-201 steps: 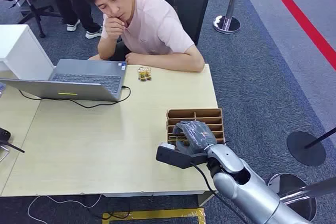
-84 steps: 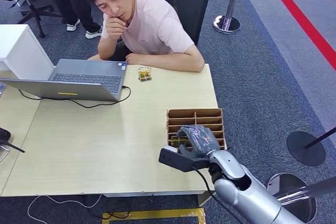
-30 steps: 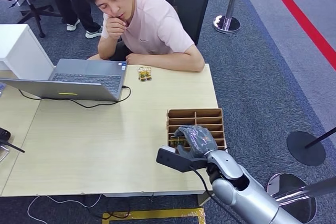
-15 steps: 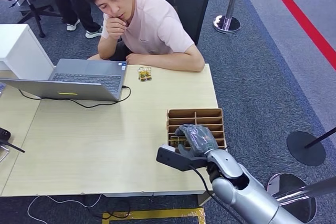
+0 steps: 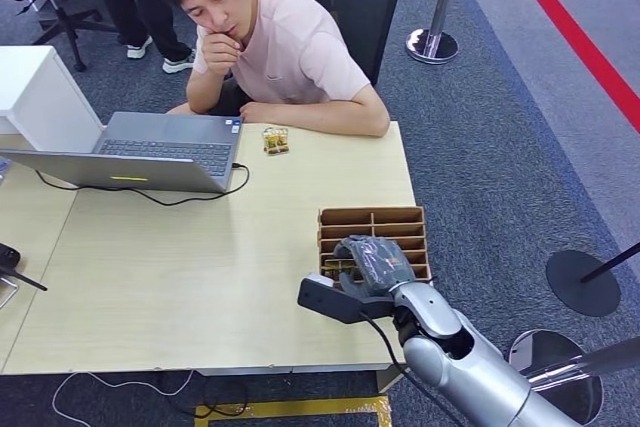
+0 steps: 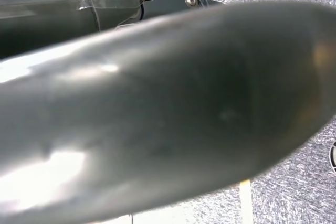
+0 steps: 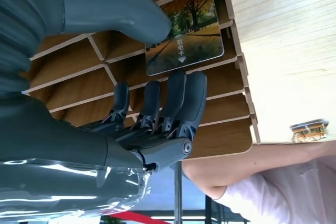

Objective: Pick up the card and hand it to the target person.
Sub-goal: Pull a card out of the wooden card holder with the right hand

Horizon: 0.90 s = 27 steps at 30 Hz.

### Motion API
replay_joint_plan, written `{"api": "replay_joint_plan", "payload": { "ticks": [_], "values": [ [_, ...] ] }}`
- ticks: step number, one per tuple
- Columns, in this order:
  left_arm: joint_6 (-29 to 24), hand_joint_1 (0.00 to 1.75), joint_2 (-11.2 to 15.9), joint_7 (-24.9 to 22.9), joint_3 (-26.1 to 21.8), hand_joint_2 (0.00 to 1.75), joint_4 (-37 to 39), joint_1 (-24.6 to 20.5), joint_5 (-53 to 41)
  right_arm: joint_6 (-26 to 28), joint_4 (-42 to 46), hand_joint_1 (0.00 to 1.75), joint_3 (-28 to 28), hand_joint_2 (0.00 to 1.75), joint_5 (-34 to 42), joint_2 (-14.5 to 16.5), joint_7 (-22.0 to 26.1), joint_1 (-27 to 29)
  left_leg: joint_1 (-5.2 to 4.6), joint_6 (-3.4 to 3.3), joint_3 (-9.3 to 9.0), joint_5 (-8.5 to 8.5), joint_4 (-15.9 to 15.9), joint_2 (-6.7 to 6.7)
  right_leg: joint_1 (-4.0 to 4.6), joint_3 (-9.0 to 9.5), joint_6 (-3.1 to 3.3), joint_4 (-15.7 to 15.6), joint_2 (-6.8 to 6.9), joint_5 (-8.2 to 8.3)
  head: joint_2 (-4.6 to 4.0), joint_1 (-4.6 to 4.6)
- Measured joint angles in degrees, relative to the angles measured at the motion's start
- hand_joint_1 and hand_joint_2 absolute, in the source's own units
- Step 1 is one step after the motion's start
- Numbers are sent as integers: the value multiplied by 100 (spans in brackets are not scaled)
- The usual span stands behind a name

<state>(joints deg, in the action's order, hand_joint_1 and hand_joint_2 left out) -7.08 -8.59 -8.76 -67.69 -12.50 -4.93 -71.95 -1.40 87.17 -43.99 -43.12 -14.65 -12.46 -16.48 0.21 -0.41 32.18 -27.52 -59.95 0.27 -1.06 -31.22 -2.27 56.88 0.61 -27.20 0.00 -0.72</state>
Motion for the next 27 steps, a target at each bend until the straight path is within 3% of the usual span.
{"api": "replay_joint_plan", "payload": {
  "ticks": [27],
  "values": [
    [1,0,1,17,2,0,0,-1,-4,-103,0,91,-82,175,-36,-1,-86,4,0,0,0,0,0,0,0,-2,-5,-1,-1,3,0,0]
  ]
}}
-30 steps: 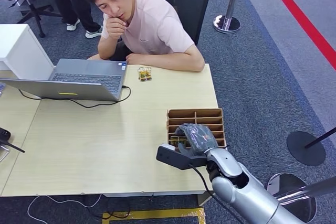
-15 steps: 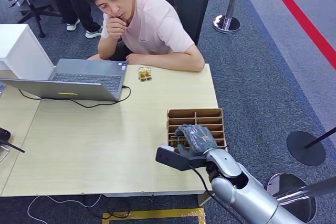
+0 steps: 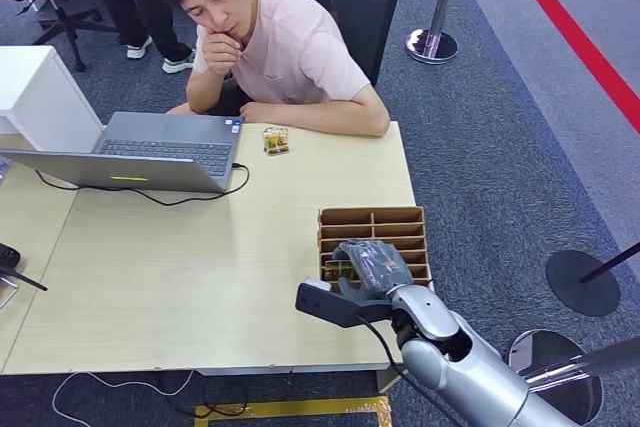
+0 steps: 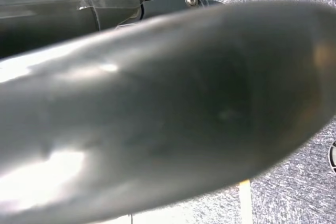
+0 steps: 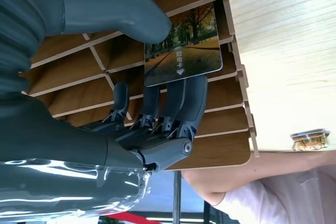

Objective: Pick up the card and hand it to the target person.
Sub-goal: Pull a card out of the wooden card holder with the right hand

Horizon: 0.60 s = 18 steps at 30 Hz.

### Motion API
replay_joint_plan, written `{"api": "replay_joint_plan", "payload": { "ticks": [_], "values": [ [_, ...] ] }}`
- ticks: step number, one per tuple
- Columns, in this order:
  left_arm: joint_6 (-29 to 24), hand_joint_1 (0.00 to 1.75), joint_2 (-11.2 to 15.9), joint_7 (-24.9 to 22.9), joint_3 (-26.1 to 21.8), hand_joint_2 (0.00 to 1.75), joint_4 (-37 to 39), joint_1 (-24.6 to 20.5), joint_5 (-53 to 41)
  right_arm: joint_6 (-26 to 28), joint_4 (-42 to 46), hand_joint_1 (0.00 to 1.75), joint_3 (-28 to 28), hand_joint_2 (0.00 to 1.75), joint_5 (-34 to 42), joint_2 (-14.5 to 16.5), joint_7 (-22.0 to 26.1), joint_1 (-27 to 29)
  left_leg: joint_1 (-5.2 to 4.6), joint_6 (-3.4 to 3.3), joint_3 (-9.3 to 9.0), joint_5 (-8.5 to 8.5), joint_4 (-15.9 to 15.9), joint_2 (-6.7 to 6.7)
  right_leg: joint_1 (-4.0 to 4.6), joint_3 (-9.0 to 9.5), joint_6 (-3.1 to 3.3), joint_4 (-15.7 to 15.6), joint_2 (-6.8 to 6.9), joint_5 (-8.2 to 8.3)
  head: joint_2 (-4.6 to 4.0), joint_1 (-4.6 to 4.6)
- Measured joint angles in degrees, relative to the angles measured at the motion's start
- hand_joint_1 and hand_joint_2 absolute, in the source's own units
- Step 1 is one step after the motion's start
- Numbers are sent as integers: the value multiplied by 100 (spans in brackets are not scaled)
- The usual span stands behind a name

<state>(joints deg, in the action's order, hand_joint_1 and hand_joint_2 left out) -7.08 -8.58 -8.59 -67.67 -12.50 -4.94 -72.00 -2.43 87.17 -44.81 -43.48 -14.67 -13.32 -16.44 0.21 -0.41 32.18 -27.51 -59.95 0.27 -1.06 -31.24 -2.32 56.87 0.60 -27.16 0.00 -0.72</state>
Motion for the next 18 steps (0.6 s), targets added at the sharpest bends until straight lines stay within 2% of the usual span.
{"api": "replay_joint_plan", "payload": {
  "ticks": [10,12,16,18],
  "values": [
    [2,0,-1,-7,0,0,0,0,0,-52,0,95,-8,175,-26,0,-48,4,0,0,0,0,0,0,0,-1,0,-1,0,0,0,0],
    [2,0,-1,-7,0,0,0,0,0,-53,0,101,-8,175,-26,0,-49,4,0,0,1,0,0,0,0,-1,0,-1,0,0,0,0],
    [-1,0,-1,-5,0,0,0,0,0,-59,0,129,-11,175,-27,-2,-50,6,0,0,1,0,0,0,0,-1,0,-1,0,0,0,0],
    [-3,0,-1,-2,0,0,0,0,-4,-59,0,135,-13,175,-28,-2,-50,14,0,0,1,0,0,0,0,-1,0,-2,0,0,0,0]
  ]
}}
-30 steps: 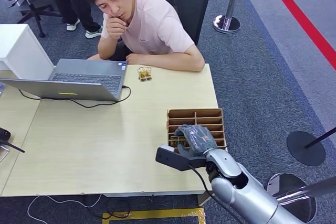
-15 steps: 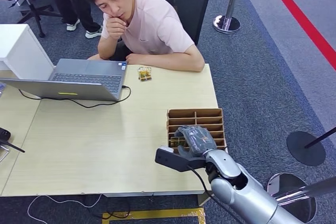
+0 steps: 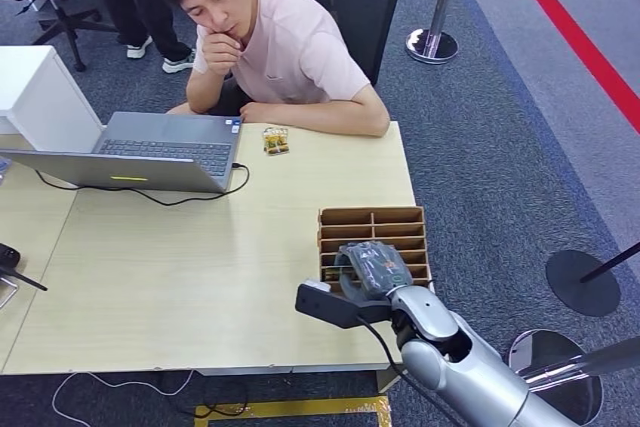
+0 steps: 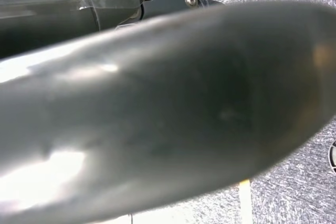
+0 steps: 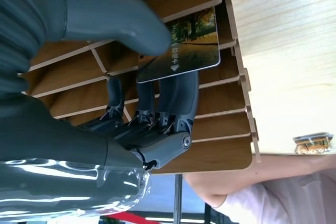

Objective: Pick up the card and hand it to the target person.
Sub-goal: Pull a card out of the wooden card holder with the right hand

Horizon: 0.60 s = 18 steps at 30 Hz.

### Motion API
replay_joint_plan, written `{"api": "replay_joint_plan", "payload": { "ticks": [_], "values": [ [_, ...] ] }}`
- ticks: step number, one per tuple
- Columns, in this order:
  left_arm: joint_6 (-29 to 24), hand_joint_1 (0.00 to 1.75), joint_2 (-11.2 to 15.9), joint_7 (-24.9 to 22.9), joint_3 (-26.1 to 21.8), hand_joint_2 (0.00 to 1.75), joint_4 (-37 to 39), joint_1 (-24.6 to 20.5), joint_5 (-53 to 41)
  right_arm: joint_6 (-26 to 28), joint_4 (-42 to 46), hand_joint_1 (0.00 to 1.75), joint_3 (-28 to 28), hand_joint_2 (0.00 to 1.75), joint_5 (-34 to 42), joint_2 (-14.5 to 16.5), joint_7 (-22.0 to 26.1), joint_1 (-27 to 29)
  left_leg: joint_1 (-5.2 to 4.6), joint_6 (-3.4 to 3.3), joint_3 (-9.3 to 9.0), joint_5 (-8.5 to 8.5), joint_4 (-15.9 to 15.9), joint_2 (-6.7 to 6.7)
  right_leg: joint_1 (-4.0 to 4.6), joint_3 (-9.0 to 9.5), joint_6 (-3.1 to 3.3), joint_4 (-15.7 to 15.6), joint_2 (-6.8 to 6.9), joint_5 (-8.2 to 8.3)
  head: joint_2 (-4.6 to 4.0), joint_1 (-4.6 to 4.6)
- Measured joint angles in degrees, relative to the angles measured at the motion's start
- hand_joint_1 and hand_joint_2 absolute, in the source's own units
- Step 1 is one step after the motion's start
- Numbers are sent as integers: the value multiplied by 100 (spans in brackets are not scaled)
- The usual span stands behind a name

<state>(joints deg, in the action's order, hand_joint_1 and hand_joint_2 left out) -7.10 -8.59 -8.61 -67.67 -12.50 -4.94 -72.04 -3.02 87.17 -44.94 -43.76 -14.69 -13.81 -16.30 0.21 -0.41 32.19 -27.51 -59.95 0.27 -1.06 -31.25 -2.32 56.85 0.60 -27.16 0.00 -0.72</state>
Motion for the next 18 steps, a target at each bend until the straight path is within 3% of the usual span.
{"api": "replay_joint_plan", "payload": {
  "ticks": [8,12,18],
  "values": [
    [1,0,4,80,5,0,0,-1,-74,0,0,154,3,175,0,-4,0,20,0,0,1,0,0,0,0,0,0,0,0,0,0,0],
    [-21,0,8,148,5,175,0,-2,-69,0,0,154,6,175,-5,-4,0,20,0,0,1,0,0,0,0,0,0,-1,0,0,0,0],
    [-125,0,9,209,7,175,0,-1,-93,3,0,154,9,175,-21,-4,1,20,0,0,1,0,0,0,0,-1,0,-1,0,0,-1,0]
  ]
}}
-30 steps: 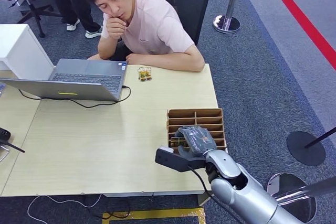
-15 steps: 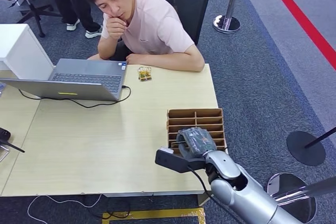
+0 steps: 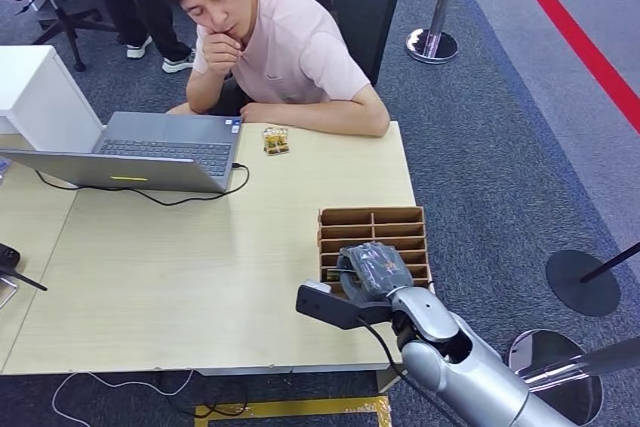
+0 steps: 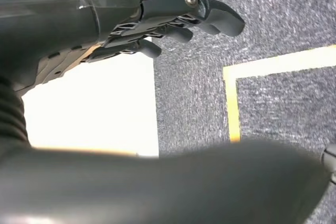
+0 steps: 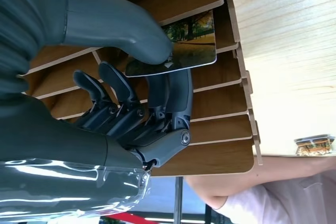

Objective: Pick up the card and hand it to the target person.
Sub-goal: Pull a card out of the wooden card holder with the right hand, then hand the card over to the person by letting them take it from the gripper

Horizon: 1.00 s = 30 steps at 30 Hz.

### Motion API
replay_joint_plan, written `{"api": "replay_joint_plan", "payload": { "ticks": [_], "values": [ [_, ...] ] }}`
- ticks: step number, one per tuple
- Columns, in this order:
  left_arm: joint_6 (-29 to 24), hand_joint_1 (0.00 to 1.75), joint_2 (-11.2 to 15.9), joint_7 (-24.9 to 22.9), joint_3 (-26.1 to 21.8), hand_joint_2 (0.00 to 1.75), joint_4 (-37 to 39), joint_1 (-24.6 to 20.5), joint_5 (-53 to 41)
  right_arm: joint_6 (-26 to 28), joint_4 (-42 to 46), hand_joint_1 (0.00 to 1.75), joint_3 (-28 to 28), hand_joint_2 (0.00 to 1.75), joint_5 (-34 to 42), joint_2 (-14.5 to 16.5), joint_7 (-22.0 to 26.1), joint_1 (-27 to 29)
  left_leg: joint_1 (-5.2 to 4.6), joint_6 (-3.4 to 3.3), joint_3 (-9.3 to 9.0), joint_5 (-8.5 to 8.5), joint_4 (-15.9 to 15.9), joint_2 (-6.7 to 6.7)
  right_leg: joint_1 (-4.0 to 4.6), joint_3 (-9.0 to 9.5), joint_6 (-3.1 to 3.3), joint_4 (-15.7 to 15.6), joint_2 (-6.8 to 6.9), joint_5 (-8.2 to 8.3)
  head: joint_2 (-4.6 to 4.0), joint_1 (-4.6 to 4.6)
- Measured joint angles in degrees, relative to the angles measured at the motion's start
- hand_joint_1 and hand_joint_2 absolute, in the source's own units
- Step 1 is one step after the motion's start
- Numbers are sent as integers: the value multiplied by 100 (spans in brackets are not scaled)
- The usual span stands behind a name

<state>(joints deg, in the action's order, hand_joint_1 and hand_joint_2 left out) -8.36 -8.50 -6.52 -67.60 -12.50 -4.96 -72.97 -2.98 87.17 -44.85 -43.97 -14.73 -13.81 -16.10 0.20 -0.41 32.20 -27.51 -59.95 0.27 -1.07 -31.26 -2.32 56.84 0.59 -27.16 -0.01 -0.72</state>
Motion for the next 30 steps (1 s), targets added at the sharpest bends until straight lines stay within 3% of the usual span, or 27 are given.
{"api": "replay_joint_plan", "payload": {
  "ticks": [8,23,30],
  "values": [
    [-107,0,2,32,-4,175,0,0,34,418,79,154,109,175,-13,-12,221,32,0,0,2,0,0,0,0,-1,-1,0,0,0,1,-1],
    [-111,0,2,102,-11,175,0,0,132,1945,1401,154,1395,175,187,-39,1631,274,-1,-2,4,-1,-1,0,-1,-2,-2,-6,0,1,1,0],
    [-115,0,2,135,-11,175,0,-5,131,2115,1494,154,1529,175,178,-38,1808,426,-1,-5,7,-2,-1,0,-1,-2,-6,-12,-2,4,1,-1]
  ]
}}
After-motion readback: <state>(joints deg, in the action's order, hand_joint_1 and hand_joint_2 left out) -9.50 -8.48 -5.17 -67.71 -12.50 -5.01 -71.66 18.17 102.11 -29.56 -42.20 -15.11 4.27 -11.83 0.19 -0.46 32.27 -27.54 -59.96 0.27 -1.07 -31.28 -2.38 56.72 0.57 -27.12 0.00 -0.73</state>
